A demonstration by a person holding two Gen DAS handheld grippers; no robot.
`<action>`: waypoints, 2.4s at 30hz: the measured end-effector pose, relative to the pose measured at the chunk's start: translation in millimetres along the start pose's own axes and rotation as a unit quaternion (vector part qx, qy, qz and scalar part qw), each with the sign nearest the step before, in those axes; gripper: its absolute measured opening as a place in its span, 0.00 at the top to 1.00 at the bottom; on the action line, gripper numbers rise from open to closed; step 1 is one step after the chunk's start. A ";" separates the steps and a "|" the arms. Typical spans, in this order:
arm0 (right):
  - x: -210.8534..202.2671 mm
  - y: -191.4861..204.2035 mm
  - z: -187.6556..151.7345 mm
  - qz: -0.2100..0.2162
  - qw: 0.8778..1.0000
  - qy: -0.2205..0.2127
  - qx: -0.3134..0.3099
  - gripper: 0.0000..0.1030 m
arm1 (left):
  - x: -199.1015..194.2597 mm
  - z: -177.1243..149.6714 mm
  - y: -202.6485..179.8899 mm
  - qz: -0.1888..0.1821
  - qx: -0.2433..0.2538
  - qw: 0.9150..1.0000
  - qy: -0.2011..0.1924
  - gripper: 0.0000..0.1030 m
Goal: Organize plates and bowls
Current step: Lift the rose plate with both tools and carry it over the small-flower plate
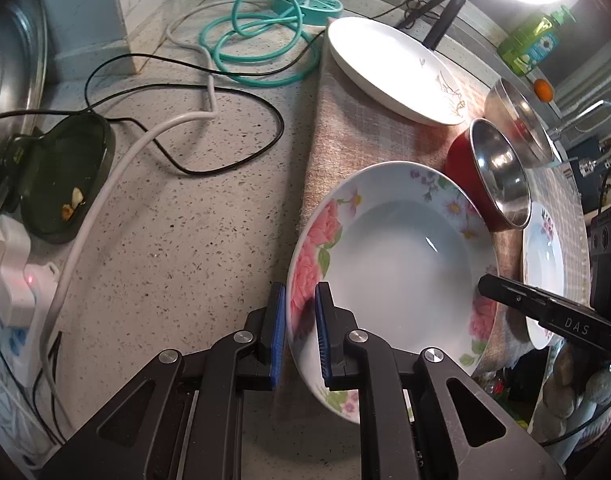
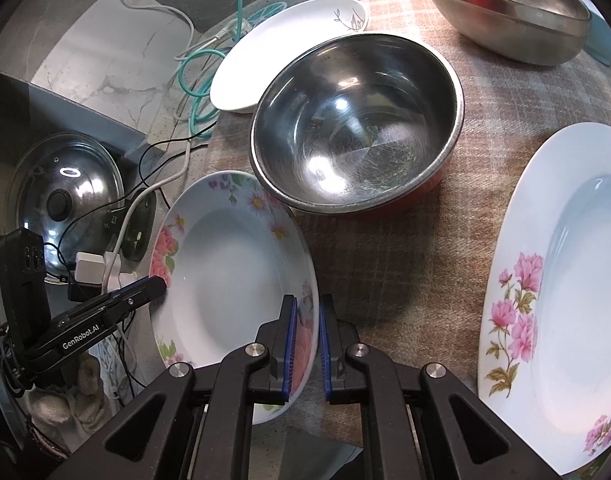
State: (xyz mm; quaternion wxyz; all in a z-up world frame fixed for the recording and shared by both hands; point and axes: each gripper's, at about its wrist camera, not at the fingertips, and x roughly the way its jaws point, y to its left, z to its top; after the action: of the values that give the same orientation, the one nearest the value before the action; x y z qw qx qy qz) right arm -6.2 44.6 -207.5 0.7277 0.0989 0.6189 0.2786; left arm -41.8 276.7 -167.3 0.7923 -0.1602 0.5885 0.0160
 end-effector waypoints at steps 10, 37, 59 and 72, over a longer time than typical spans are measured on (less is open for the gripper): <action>-11.9 5.0 3.6 0.018 1.000 -0.006 0.006 0.91 | -17.5 2.3 -1.2 0.002 -0.013 1.000 -0.019 0.88; -75.0 -31.7 22.4 0.052 0.998 -0.038 0.022 0.90 | -50.3 28.3 -62.5 -0.006 0.005 0.998 -0.068 0.88; -140.0 -118.4 24.4 0.033 0.996 -0.067 0.053 0.90 | -27.8 42.7 -169.5 -0.037 0.050 0.996 -0.070 0.88; -163.1 -170.3 11.5 0.023 0.996 -0.063 0.058 0.90 | -5.8 21.2 -215.6 -0.050 0.043 0.996 -0.061 0.88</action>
State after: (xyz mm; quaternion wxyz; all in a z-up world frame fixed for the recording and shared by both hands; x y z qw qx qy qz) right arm 40.2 -179.7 -150.3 0.7519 0.1729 0.5842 0.2518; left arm 22.3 79.0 -105.8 0.8327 -0.1542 0.5305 -0.0388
